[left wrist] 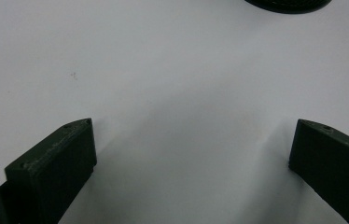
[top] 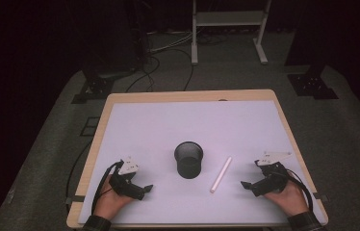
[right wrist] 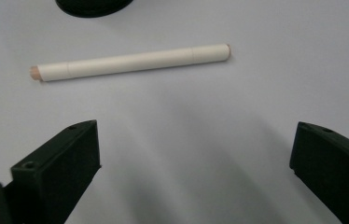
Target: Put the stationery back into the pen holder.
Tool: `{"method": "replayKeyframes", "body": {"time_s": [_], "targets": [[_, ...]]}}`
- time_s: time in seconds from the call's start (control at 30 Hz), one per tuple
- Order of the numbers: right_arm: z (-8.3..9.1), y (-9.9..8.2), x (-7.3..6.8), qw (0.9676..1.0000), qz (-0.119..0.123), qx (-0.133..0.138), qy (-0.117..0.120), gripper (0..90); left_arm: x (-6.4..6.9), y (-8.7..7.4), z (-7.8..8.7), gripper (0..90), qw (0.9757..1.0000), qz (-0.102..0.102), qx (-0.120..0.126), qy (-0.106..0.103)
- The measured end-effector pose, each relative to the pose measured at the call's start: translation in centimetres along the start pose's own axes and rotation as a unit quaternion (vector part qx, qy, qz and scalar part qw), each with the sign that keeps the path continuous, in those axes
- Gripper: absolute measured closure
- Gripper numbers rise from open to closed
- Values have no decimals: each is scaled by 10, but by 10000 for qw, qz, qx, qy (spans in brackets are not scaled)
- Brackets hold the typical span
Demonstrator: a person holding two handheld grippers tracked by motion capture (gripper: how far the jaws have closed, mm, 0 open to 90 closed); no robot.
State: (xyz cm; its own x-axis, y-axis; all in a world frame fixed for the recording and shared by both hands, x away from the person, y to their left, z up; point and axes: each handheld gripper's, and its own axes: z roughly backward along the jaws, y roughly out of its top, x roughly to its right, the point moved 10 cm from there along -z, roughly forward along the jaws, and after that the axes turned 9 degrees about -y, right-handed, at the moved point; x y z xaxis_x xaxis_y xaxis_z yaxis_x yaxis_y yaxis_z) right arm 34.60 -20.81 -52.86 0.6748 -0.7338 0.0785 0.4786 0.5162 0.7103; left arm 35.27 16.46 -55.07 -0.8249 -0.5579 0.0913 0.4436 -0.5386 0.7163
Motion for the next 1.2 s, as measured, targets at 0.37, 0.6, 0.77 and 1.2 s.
{"method": "replayKeyframes", "body": {"time_s": [0.37, 0.6, 0.77, 1.2], "targets": [[-2, 16, -7, 9997, 194, 54, 129, 15, 0, 0, 0, 0, 10000, 3, 1, -1], [-7, 23, -11, 9993, 315, 13, 193, 15, 0, 0, 0, 0, 10000, 1, -3, -3], [-10, 30, -16, 9986, 460, 11, 253, 16, 0, 0, 0, 0, 10000, 3, -2, -4], [-20, 42, -27, 9965, 696, 15, 454, 15, 0, 0, 0, 0, 10000, 7, -1, -7]]}}
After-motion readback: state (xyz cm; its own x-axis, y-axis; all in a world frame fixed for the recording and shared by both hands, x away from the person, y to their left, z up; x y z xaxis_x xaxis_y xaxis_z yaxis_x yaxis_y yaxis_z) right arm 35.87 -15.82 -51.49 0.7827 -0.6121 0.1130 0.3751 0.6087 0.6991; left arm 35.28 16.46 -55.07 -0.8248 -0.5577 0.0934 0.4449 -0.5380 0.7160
